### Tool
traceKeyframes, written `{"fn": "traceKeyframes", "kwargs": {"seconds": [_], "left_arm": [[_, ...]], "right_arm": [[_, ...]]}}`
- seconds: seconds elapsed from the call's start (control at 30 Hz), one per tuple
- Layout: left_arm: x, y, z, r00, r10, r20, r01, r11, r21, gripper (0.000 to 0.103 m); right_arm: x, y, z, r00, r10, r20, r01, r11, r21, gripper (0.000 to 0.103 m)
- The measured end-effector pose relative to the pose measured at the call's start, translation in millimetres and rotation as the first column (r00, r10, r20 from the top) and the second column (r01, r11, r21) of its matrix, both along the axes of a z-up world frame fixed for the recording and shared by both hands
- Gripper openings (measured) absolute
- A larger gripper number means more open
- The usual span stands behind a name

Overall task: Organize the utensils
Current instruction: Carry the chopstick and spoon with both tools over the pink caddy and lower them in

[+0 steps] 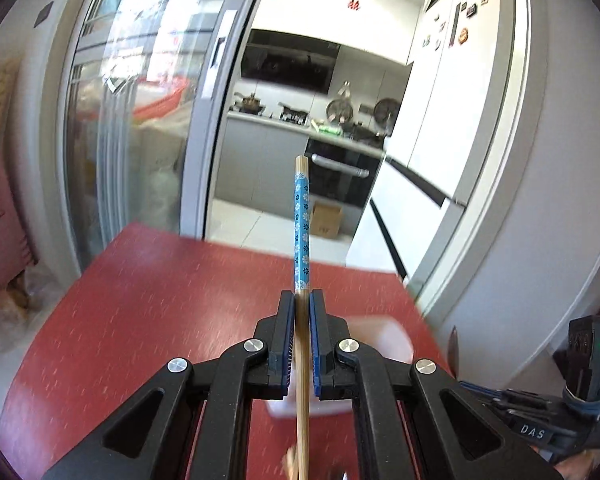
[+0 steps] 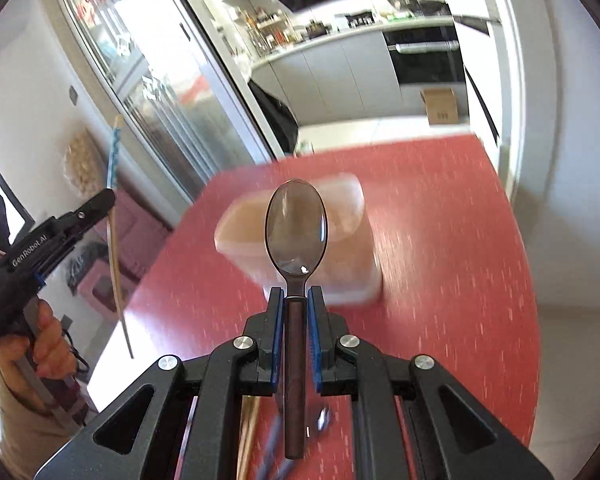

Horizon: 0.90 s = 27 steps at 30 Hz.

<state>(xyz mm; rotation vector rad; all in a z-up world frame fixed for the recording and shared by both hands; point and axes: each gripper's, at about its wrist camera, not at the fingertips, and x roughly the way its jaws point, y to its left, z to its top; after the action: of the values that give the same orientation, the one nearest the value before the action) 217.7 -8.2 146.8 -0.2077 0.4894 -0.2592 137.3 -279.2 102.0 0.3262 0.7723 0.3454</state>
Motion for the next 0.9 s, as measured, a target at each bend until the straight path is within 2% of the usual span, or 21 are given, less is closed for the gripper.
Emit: {"fn": "traceKeyframes", "kwargs": {"seconds": [0.13, 0.33, 0.47, 0.6, 0.9], "left_arm": [[31.0, -7.4, 13.1, 0.999, -0.001, 0.035, 0.002, 1.0, -0.028, 0.036], [83.5, -21.9, 12.2, 0.997, 0.01, 0.07, -0.005, 0.997, -0.071, 0.036], [105.5, -33.4, -2.3, 0.995, 0.029, 0.097, -0.024, 0.998, -0.052, 0.036], [111.0, -38.5, -21.2, 0.99, 0.061, 0.13, -0.056, 0.998, -0.04, 0.036], [93.9, -47.9, -62.6, 0.982, 0.079, 0.173, -0.085, 0.996, 0.029, 0.036]], "right_arm": [[39.8, 13.3, 17.4, 0.998, -0.009, 0.064, 0.009, 1.0, -0.011, 0.013], [90.1, 18.4, 33.3, 0.986, -0.024, 0.163, 0.025, 1.0, -0.006, 0.013], [109.2, 24.1, 26.3, 0.973, -0.039, 0.228, 0.047, 0.998, -0.03, 0.013], [119.0, 33.5, 13.3, 0.957, -0.047, 0.288, 0.067, 0.996, -0.063, 0.013], [114.9, 55.9, -30.7, 0.933, -0.019, 0.36, 0.083, 0.983, -0.165, 0.012]]}}
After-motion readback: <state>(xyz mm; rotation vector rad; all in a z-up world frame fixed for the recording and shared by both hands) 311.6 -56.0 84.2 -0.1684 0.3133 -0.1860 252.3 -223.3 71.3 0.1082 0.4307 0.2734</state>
